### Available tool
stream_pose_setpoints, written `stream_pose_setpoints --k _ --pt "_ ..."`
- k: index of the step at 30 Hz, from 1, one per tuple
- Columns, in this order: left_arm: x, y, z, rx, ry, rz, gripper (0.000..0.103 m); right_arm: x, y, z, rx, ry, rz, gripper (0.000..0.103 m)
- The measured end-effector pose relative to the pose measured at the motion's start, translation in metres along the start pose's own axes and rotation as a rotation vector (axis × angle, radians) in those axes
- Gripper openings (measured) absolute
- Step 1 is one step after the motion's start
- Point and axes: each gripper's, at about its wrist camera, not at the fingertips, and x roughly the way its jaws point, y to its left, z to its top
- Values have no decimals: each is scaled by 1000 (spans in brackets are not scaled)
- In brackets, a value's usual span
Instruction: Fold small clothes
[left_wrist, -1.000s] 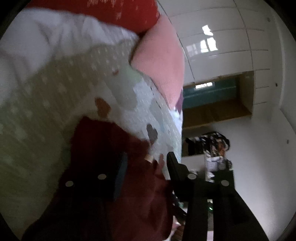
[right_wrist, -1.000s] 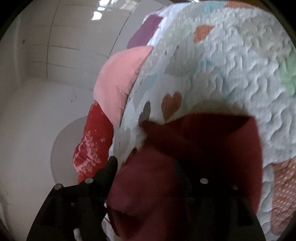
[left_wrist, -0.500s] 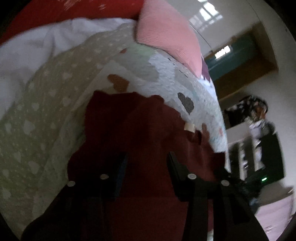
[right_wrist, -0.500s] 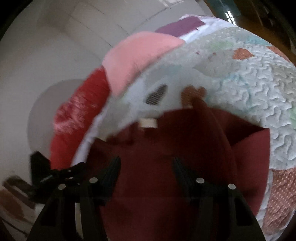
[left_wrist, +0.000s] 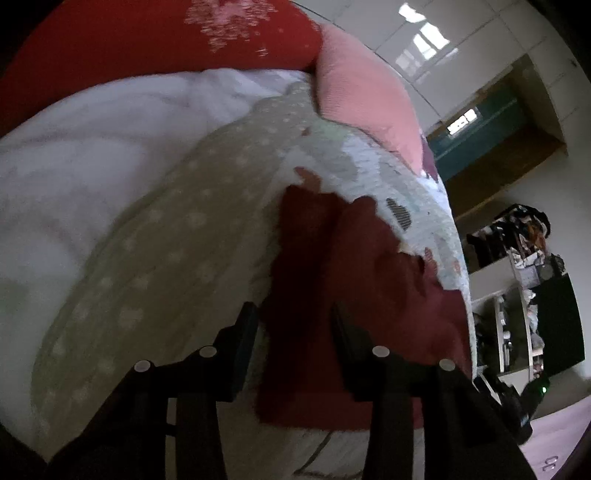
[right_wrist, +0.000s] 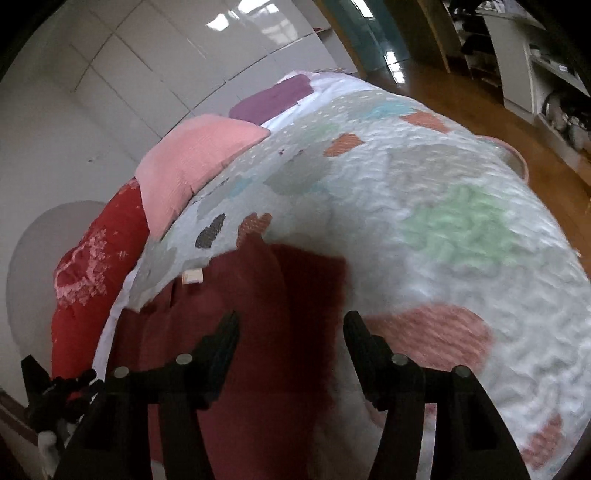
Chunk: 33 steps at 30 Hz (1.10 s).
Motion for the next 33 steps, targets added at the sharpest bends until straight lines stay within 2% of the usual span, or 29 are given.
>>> stream_pose_setpoints --k 4,8,13,17,20,24,33 --pt "-6 10 -30 9 12 46 40 -27 -10 -26 -26 7 -5 62" --pt "-15 1 -58 61 11 98 40 -42 -6 -53 -72 22 -16 62" --pt "-33 -22 -91 153 -46 139 41 -45 16 -86 -128 30 -26 64" --pt "-51 -32 -115 152 -97 141 43 -41 32 -113 -128 43 8 64" --pt "-54 -38 -124 172 -88 151 44 -39 41 -134 -133 61 31 64" --pt "-59 -39 -131 195 -106 163 44 -35 50 -151 -168 96 17 64" --pt "-65 -26 -133 203 -122 214 44 -31 62 -164 -186 121 -36 66"
